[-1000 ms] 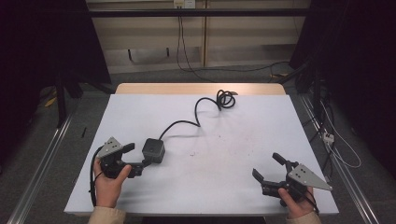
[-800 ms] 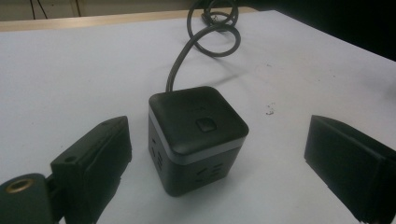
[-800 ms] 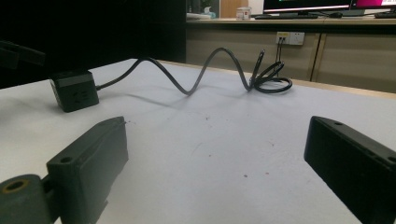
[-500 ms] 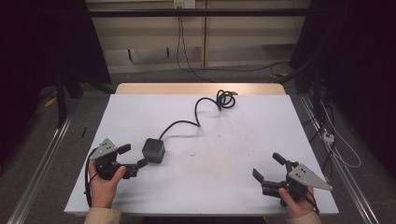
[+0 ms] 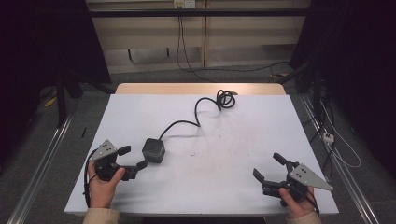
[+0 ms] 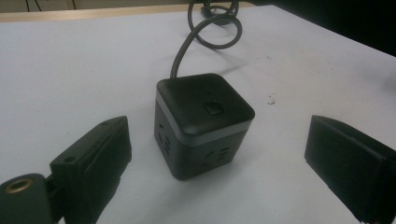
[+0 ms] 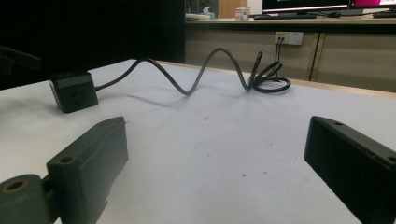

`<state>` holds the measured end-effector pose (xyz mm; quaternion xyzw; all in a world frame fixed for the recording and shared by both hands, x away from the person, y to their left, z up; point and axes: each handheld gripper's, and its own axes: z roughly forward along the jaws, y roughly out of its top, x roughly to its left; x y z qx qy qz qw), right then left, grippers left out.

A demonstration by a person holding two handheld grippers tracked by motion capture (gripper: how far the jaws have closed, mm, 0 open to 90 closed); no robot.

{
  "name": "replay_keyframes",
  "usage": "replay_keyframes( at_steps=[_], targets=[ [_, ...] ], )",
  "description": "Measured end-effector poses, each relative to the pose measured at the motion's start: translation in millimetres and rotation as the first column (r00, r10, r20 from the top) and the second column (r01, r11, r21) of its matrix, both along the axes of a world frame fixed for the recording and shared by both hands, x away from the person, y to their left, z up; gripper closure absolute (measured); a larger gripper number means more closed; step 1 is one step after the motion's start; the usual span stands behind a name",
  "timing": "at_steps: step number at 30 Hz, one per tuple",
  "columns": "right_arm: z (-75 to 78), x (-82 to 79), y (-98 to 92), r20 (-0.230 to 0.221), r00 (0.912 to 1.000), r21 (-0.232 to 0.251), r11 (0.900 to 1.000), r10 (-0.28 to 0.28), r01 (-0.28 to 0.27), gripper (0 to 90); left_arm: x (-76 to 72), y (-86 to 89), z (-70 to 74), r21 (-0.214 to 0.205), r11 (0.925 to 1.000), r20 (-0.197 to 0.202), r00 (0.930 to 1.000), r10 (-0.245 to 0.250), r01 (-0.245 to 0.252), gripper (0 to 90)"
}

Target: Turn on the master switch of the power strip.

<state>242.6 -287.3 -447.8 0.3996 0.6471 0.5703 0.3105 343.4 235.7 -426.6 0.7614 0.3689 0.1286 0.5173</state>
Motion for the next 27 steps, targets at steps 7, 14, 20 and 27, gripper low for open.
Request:
replay_keyframes(
  at_steps=[7, 14, 20, 27],
  targets=[
    [-0.1, 0.1, 0.0, -0.001, 1.0000, 0.001, 1.0000, 0.001, -0.001, 5.8, -0.6, 4.6, -1.9, 0.005, 1.0000, 0.005, 1.0000, 0.003, -0.003, 6.8],
    [-0.3, 0.3, 0.1, -0.002, 1.0000, 0.000, 1.0000, 0.002, -0.002, 5.8, -0.6, 8.0, -3.8, 0.003, 1.0000, -0.001, 1.0000, 0.000, 0.000, 6.7],
    [-0.4, 0.2, -0.6, -0.003, 1.0000, 0.001, 1.0000, -0.001, 0.001, 5.8, -1.0, 11.8, -5.5, -0.009, 0.9999, -0.006, 0.9999, 0.009, -0.009, 6.7],
    [-0.4, 0.1, -1.0, -0.004, 1.0000, 0.002, 1.0000, -0.002, 0.002, 5.8, -1.1, 17.2, -8.9, -0.016, 0.9998, -0.001, 1.0000, 0.009, -0.009, 6.7]
  ],
)
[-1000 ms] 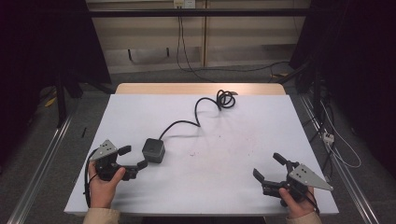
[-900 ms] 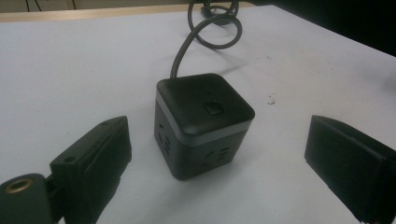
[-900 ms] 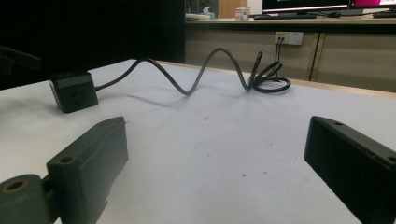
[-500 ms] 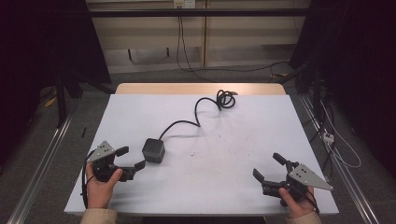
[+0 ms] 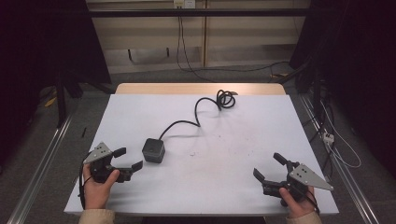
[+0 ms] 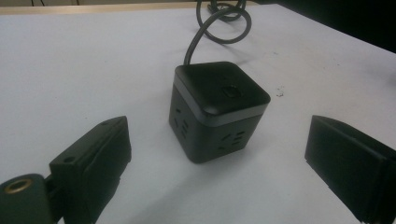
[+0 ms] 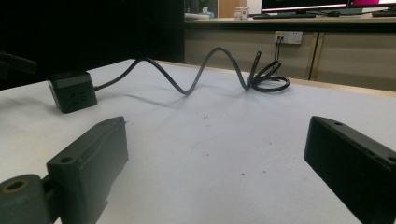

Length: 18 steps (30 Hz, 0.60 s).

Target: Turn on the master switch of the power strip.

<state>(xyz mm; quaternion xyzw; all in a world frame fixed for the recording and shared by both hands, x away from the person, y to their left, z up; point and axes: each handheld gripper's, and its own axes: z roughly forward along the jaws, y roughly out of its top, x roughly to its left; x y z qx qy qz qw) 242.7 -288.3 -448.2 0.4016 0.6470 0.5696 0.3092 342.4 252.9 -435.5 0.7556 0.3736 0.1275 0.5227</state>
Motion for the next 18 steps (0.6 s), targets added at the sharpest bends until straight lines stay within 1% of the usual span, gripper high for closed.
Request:
replay_keyframes(
  at_steps=[5, 15, 18],
  targets=[
    [-0.3, 0.3, 0.0, -0.003, 1.0000, 0.006, 1.0000, -0.003, 0.003, 5.8, 0.0, 3.4, -2.2, -0.015, 0.9999, 0.001, 1.0000, 0.002, -0.002, 6.7],
    [-0.8, 0.4, -1.2, -0.006, 1.0000, 0.002, 1.0000, -0.003, 0.003, 5.8, -0.5, 4.4, -4.7, 0.023, 0.9997, 0.000, 1.0000, 0.006, -0.006, 6.7],
    [-0.7, 0.4, -1.1, -0.006, 1.0000, 0.001, 1.0000, -0.003, 0.003, 5.8, -0.1, 5.9, -6.7, 0.019, 0.9998, -0.006, 0.9999, 0.009, -0.009, 6.7]
  ],
)
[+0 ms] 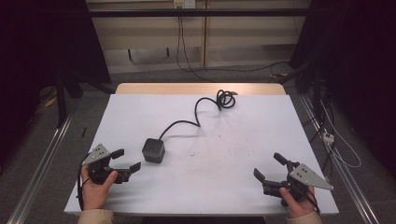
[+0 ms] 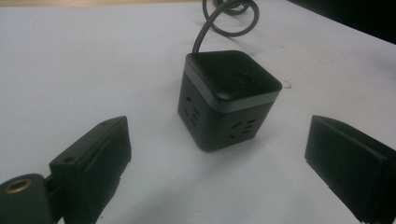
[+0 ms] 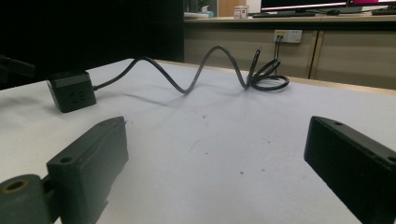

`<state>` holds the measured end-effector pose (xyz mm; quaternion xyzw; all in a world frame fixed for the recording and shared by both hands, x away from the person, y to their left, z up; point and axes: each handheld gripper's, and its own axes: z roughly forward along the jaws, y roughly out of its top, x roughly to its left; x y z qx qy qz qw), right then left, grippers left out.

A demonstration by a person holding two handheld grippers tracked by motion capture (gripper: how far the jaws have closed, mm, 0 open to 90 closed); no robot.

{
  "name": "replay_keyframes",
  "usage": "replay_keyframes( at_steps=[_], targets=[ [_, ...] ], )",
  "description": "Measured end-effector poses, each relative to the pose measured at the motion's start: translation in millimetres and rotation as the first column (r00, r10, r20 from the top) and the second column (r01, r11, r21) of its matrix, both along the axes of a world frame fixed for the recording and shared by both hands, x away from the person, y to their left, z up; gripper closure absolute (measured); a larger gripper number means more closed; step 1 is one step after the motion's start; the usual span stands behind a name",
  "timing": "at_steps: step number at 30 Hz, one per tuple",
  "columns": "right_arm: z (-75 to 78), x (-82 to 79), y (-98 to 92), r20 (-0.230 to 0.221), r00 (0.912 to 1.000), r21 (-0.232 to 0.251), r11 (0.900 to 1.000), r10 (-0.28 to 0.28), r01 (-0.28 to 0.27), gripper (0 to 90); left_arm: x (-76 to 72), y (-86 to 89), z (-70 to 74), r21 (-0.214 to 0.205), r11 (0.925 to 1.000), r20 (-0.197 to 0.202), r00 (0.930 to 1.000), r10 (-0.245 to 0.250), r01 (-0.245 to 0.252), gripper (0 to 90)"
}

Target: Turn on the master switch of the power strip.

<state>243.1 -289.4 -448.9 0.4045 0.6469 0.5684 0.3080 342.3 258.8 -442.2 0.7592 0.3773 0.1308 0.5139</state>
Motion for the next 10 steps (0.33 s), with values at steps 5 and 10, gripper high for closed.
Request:
replay_keyframes(
  at_steps=[5, 10],
  targets=[
    [-0.1, 0.3, 0.4, 0.000, 1.0000, -0.001, 1.0000, 0.002, -0.002, 5.8, 0.3, 0.1, -0.5, -0.004, 1.0000, -0.001, 1.0000, 0.000, 0.000, 6.7],
    [-0.5, 1.8, 2.2, -0.008, 1.0000, 0.003, 1.0000, 0.005, -0.005, 5.8, 0.3, -1.1, -0.8, 0.015, 0.9999, 0.001, 1.0000, -0.006, 0.006, 6.8]
  ],
)
